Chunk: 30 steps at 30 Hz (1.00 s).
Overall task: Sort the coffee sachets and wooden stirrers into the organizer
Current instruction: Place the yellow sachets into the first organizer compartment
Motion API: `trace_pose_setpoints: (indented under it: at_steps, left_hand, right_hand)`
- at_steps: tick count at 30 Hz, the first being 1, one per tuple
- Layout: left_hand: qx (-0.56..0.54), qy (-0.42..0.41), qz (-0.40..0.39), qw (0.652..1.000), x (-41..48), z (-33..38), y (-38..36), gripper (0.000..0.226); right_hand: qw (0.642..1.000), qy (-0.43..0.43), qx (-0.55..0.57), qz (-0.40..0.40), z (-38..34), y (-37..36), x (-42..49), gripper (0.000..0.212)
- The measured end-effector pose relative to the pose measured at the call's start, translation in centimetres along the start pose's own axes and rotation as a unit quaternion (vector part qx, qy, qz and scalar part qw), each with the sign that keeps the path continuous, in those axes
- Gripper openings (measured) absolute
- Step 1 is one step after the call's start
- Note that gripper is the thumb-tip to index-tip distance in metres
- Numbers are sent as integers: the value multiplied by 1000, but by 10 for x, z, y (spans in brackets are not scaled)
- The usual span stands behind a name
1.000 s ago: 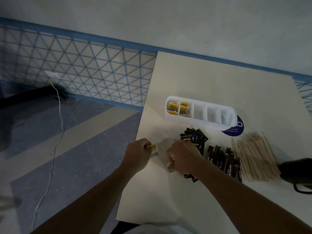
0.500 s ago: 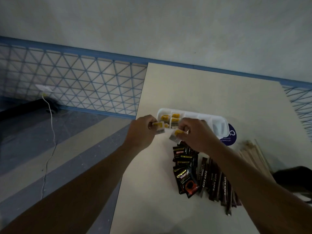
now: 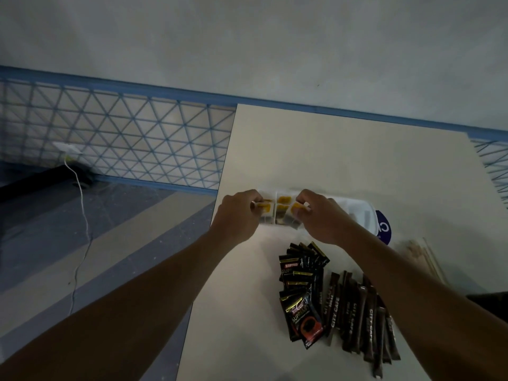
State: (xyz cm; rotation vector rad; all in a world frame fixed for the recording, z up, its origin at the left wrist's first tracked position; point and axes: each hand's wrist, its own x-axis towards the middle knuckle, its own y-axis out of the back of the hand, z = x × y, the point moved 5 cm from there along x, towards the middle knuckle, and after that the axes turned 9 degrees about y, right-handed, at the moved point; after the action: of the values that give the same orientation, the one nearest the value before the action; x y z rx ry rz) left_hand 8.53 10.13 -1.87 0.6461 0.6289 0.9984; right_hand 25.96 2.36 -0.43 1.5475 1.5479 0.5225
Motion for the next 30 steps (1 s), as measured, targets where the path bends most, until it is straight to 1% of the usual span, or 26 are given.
trace_pose_setpoints:
  at_steps: [6,9,14,17,21,23,28,30]
  left_hand:
    - [1,5,-15,1000,4,0,-6,13]
    - [5,3,-15,1000,5,2,-7,14]
    - [-5,6,0,1000,6,0,-8,11]
    - [-2,-7,7,1000,3,0,-8,10]
    - [-17,-11,10,1000,3,1,-7,8]
    - [-15,-7,-3,1000,4,3,-5,9]
    - [32,6,-85,996,6,7,-9,21]
    - [44,8,-97,994,7,7,-11,22]
  right_hand:
    - [999,-6,10,-39,3,-10,10,16]
    - [999,-11,10,-29,3,-10,12,14]
    - [1000,13,18,-2,0,-8,10,11]
    - [1000,13,18,9,3,-10,9,11]
    - [1000,12,4,1,5,-12,11,12]
    - [1000,13,-5,-3,5,-13,12,14]
    - [1000,13,-23,-4,3,-17,14,18]
    - [999,15,-28,-8,3,-19,15,17]
